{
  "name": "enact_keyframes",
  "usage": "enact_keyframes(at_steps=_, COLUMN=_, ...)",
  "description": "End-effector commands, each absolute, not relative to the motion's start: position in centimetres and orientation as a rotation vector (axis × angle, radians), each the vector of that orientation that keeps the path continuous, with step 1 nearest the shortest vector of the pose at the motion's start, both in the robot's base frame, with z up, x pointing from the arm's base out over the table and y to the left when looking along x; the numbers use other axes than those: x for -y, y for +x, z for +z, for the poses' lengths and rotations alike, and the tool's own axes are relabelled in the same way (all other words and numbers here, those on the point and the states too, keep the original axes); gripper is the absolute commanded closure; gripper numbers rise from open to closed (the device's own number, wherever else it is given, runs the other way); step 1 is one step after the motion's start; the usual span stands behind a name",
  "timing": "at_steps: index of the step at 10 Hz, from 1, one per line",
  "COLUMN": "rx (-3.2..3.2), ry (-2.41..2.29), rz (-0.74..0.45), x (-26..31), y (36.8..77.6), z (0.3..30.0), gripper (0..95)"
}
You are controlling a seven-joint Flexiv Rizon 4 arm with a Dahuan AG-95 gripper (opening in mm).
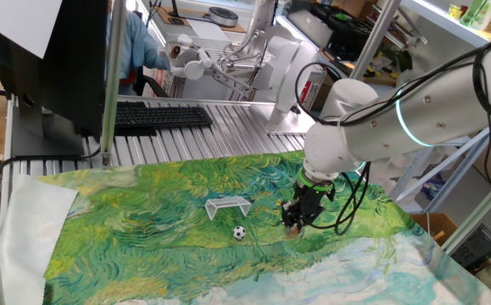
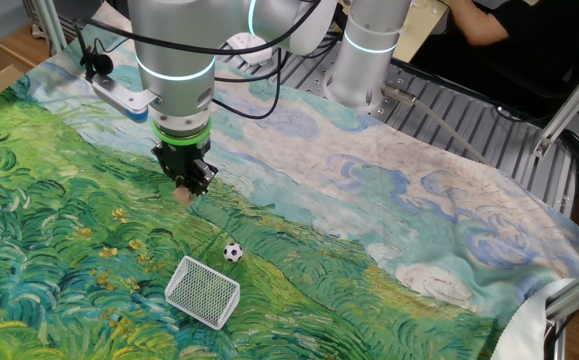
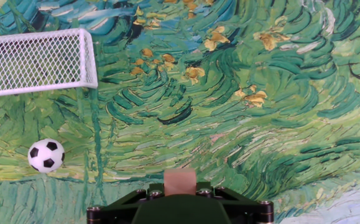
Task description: Pick up the small block on the left and move it to the right
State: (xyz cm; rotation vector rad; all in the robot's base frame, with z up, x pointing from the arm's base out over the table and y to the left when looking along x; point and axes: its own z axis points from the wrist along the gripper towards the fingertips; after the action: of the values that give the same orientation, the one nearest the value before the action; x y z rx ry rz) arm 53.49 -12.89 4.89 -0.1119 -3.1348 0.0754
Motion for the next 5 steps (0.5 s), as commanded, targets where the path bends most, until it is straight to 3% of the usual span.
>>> enact_keyframes(at_steps=1, rx=3.135, ry=-0.339, rz=0.05, x=12.9, y=53.49, z=4.9, gripper=0.0)
enact_keyframes(at_steps=2, rx=3.134, ry=-0.349, rz=0.05, x=12.9, y=53.48, z=4.91, gripper=0.0)
enact_keyframes(at_steps=3, rx=3.132, ry=-0.363, rz=0.048, x=12.89, y=53.48, z=4.91, gripper=19.0)
enact_keyframes(at_steps=5, rx=3.124, ry=-0.43, rz=0.049, x=12.89, y=53.48, z=4.91, gripper=19.0)
